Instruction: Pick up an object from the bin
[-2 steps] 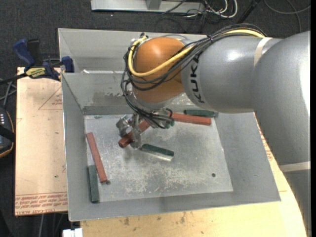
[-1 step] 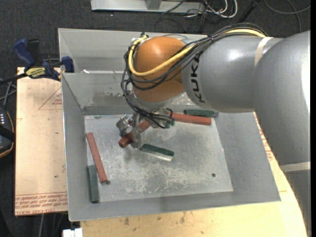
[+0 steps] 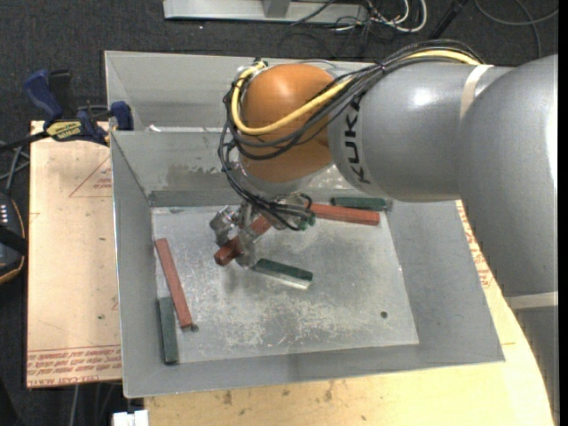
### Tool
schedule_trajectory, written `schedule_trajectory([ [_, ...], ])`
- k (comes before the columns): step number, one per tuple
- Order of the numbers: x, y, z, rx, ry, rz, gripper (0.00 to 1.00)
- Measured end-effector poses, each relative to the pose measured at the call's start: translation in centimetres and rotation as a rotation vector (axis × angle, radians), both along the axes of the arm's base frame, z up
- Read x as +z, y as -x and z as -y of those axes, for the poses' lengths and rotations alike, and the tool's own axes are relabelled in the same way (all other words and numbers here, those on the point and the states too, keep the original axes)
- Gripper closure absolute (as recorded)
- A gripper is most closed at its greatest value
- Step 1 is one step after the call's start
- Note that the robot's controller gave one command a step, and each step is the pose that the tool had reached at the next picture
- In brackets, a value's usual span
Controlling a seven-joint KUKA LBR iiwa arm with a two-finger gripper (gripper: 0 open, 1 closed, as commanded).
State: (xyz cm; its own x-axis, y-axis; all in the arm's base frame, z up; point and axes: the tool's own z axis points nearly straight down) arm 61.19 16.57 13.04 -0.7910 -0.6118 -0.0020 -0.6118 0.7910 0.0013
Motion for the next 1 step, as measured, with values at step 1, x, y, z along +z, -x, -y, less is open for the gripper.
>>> schedule_trajectory([
  [1,1.13,0.07,-0.01,0.0,0.001,-0.004,1.0],
])
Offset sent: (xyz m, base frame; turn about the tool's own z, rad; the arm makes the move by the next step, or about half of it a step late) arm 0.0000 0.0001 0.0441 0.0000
